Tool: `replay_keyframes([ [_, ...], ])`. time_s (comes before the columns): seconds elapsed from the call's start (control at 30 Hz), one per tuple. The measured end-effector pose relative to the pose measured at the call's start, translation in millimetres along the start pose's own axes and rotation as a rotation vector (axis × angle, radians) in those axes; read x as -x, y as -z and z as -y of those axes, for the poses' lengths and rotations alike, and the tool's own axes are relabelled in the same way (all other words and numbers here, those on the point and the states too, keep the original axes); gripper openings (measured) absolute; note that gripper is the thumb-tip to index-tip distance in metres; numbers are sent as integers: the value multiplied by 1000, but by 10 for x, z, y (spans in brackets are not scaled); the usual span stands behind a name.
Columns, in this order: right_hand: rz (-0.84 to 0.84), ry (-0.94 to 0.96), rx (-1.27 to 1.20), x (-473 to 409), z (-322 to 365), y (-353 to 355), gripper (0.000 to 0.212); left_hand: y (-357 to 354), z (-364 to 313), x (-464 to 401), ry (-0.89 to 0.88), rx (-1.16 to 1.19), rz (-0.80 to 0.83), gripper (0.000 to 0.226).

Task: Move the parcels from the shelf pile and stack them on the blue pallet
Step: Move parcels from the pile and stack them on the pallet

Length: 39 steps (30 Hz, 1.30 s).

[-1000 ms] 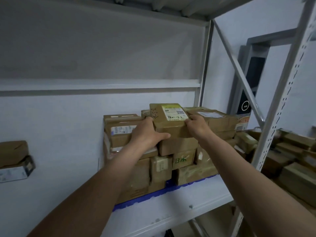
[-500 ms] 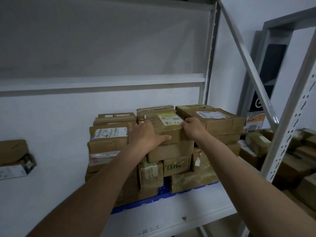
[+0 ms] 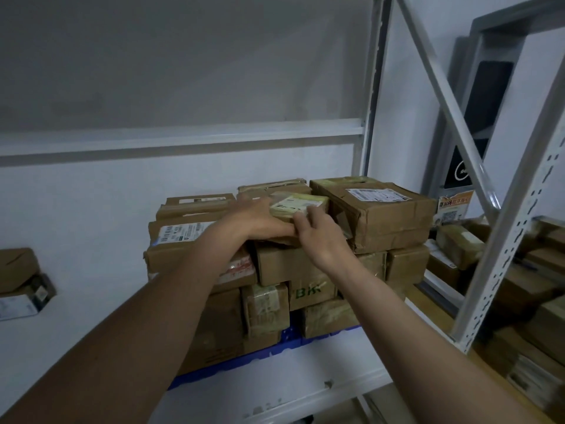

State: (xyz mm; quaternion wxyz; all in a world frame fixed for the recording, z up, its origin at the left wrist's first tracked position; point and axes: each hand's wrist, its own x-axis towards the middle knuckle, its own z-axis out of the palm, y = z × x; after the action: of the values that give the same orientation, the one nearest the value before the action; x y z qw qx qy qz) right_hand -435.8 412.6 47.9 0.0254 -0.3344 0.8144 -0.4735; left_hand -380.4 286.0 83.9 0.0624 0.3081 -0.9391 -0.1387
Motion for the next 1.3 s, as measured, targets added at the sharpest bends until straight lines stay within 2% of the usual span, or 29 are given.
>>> replay_keyframes([
  [0.17, 30, -6, -7, 25, -17, -17, 31, -33, -60, -142, 15, -137, 111, 101],
  [0.3, -8, -9, 23, -13, -54, 82, 32, -15, -85, -189, -38, -77, 44, 100],
  [0.37, -65, -15, 63, -51, -113, 159, 35, 65, -14, -226, -95, 5, 69, 103],
  [0.47, -180, 2, 202, -126, -260, 277, 41, 212, 144, -267, -175, 84, 194, 114],
  [0.57, -190, 44, 336, -181, -369, 321, 45, 238, 254, -286, -243, 97, 285, 112],
  [0.83, -186, 168, 731, -263, -503, 220, 38, 200, 274, -350, -285, 11, 324, 103],
  [1.03, -214, 185, 754, -276, -493, 229, 45, 206, 275, -364, -327, -18, 382, 91],
  [1.3, -148, 125, 679, -319, -444, 257, 50, 126, 279, -379, -359, -45, 339, 97],
])
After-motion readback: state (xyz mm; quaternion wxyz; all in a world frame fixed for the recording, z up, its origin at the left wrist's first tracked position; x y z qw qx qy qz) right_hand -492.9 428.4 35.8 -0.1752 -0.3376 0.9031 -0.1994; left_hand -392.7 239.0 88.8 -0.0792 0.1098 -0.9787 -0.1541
